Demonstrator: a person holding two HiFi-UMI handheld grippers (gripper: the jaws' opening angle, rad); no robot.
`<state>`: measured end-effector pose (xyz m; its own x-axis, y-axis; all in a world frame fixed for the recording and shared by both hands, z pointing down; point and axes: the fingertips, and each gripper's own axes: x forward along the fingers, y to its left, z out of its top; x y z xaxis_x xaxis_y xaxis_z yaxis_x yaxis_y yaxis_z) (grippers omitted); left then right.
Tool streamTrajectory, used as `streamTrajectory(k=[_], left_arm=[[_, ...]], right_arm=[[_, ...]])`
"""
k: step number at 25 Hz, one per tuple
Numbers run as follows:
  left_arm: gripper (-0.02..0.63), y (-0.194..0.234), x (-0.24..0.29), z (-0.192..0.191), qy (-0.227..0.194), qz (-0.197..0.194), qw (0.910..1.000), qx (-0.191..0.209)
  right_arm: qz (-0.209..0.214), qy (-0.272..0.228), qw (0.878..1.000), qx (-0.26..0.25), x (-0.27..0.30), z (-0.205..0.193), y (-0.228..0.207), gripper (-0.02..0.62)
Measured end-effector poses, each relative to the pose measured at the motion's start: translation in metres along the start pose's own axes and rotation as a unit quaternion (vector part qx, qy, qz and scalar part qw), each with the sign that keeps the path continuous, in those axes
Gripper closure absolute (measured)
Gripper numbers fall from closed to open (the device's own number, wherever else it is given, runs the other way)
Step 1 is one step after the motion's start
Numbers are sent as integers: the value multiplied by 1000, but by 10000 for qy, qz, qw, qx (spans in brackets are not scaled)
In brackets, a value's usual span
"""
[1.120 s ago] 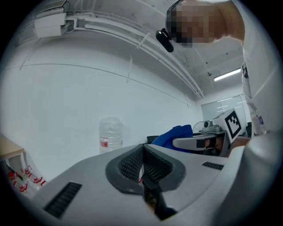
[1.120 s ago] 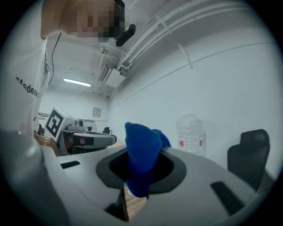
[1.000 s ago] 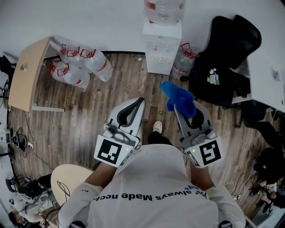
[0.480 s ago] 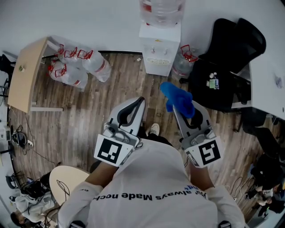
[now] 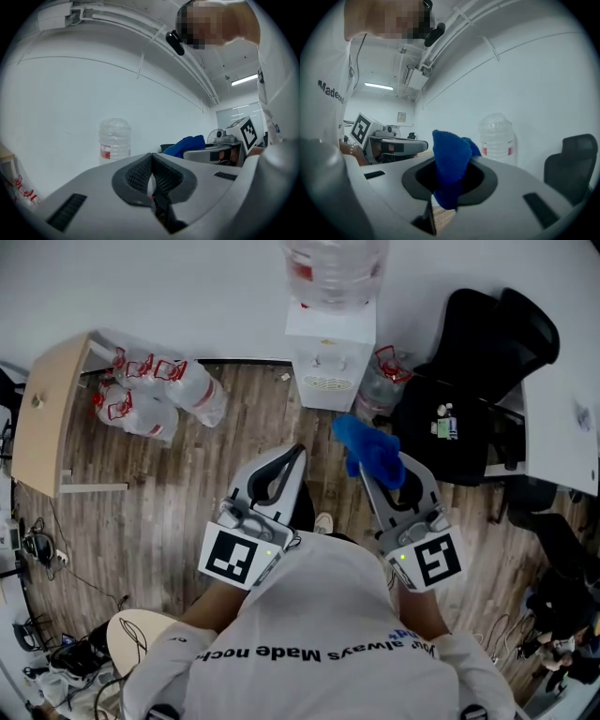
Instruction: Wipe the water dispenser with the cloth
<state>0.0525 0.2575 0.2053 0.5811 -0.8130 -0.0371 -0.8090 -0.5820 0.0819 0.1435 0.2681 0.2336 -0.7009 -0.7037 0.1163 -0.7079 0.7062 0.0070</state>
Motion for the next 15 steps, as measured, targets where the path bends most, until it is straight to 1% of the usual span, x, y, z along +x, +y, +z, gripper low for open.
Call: streamTrajectory(k=[8, 15], left_arm=[[586, 59, 43, 4, -26, 29, 10000, -70], [586, 131, 85, 7, 4, 34, 9999, -104]], right_arm=[[85, 61, 9999, -65, 67, 8, -30, 512], [122, 162, 9997, -114, 142, 18, -57, 512]])
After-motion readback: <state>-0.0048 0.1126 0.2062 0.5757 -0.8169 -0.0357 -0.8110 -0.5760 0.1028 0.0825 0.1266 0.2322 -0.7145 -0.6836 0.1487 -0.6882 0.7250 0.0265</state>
